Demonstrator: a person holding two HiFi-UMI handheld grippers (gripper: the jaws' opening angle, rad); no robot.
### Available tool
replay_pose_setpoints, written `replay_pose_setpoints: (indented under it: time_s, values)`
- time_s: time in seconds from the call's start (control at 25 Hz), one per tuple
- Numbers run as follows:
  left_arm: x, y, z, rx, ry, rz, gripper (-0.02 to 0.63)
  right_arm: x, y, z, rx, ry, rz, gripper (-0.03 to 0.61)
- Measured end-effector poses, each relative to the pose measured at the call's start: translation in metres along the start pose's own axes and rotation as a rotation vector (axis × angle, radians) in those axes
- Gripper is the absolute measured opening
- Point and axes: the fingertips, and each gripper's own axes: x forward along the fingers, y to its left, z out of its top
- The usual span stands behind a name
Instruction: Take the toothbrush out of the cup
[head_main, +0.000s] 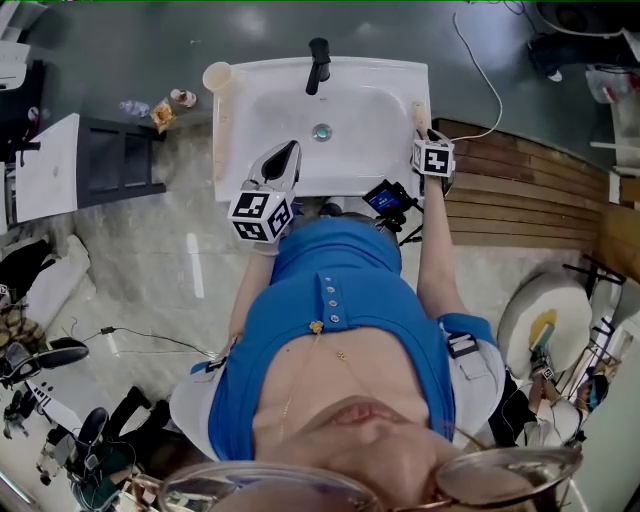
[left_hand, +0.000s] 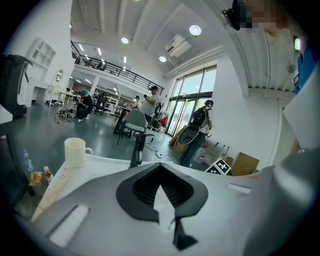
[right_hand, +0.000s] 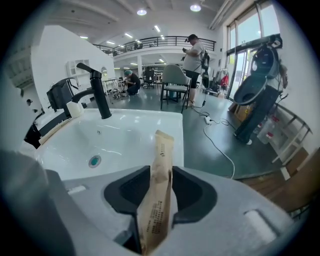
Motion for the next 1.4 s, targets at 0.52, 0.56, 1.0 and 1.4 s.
replay_pose_setpoints:
  time_s: [0.52, 0.56, 1.0, 1.4]
  values:
    - [0.005, -0.001, -0.006, -0.001, 0.03, -0.011, 0.0, -0.011, 0.01, 0.014, -0.018, -0.044, 0.062, 0.135]
    - [0.005, -0.001, -0.007, -0.001, 0.033, -0.01, 0.0, -0.011, 0.013, 0.015, -0.027, -0.048, 0.069, 0.133]
    - [0.007, 0.001, -0.013, -0.003, 0.043, -0.006, 0.0, -0.019, 0.029, 0.025, -0.085, -0.076, 0.116, 0.092]
    - [0.012, -0.004, -0.016, 0.004, 0.056, -0.022, 0.0, -0.024, 0.063, 0.029, -0.161, -0.068, 0.232, 0.003]
